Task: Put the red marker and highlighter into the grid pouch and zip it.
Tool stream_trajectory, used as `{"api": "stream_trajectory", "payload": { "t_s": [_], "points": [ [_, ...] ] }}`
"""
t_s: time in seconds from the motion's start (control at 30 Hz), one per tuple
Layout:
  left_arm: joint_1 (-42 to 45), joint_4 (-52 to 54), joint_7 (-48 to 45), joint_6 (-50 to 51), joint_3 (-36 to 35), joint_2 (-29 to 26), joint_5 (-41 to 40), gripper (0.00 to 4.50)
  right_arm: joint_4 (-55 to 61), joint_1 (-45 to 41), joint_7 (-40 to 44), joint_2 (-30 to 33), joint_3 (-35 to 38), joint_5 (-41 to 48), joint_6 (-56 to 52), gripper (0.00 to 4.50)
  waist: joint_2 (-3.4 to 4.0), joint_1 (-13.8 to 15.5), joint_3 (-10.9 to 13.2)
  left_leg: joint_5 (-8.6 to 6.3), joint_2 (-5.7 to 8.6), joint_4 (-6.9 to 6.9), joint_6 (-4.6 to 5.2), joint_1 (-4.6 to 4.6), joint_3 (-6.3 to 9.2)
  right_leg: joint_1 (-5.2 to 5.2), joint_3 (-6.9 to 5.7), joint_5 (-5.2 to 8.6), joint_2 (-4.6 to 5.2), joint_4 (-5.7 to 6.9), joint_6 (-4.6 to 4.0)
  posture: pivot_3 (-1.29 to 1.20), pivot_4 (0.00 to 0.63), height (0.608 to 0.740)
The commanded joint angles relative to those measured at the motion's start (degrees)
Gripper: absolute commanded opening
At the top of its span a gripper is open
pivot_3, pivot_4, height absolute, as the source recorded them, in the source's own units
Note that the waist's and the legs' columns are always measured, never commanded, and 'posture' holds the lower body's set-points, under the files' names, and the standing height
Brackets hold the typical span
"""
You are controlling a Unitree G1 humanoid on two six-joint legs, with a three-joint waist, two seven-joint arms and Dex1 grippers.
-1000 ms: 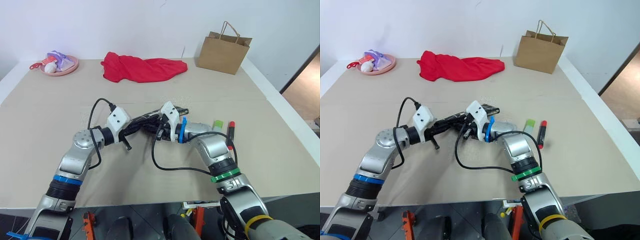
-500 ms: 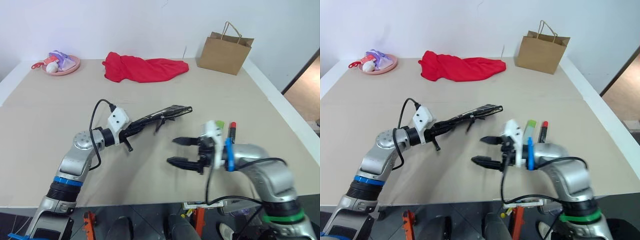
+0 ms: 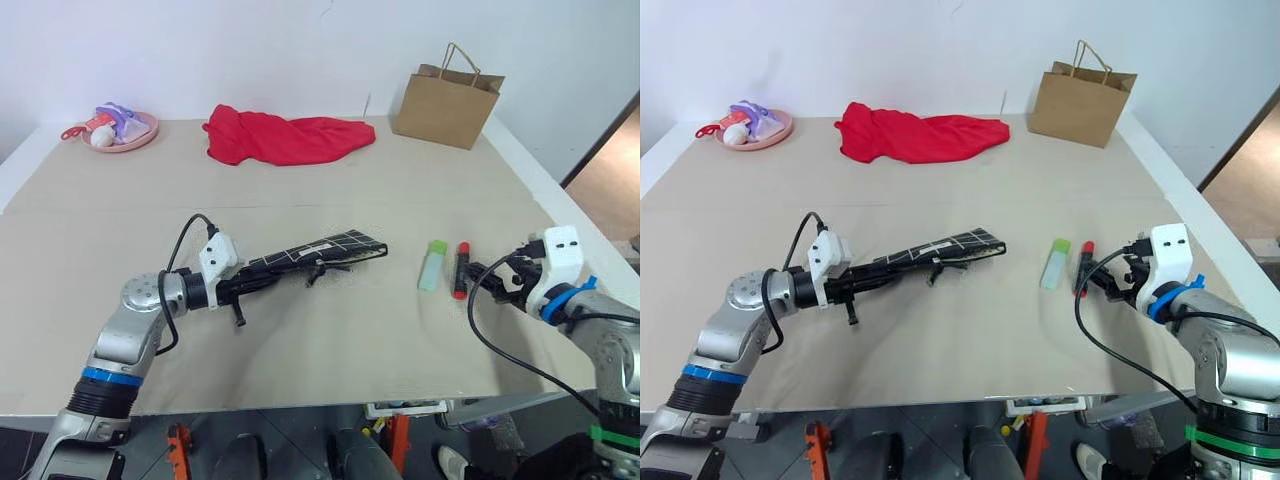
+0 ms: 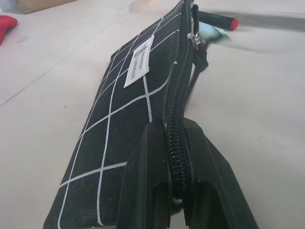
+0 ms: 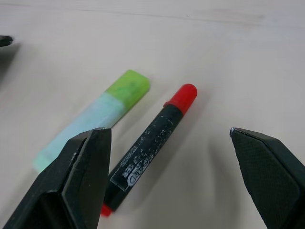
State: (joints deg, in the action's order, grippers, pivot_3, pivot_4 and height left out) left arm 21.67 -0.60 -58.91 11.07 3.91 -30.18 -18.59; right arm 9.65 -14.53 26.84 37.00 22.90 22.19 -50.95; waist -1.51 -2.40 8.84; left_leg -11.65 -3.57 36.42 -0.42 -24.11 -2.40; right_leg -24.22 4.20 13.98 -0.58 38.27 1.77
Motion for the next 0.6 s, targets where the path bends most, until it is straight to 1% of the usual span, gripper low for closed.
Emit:
{"api": "stream_trajectory", "payload": {
  "t_s": [0.03, 0.3, 0.6],
  "points": [
    [-0.9, 1.6, 0.4, -1.6, -0.5, 0.5, -0.5, 0.0, -1.3, -2.5, -5.2, -3.0, 0.6, -0.6, -0.3, 4.3, 0.0, 0.0, 0.0, 0.0, 0.0, 0.01, 0.0, 0.0, 0.0, 0.0, 0.0, 0.0, 0.0, -0.01, 0.0, 0.0, 0.15, 0.74],
    [-1.9, 1.6, 1.0, -1.9, -0.5, 1.5, -0.5, 0.0, -2.1, -5.3, -7.3, -4.3, -1.5, -0.4, -1.2, 4.3, 0.0, -0.1, 0.0, 0.0, 0.0, 0.01, 0.0, 0.0, -0.01, 0.0, 0.02, 0.0, 0.0, 0.0, 0.0, 0.0, 0.15, 0.74],
    [-2.1, 1.6, 1.2, -1.9, -0.7, 1.7, -0.6, 0.0, 0.7, -2.9, -9.7, -5.3, -5.8, -2.2, -2.0, 4.3, 0.0, -0.1, 0.0, 0.0, 0.01, 0.01, 0.0, -0.02, -0.02, 0.0, 0.03, 0.01, 0.01, -0.01, 0.02, 0.0, 0.15, 0.74]
  ]
}}
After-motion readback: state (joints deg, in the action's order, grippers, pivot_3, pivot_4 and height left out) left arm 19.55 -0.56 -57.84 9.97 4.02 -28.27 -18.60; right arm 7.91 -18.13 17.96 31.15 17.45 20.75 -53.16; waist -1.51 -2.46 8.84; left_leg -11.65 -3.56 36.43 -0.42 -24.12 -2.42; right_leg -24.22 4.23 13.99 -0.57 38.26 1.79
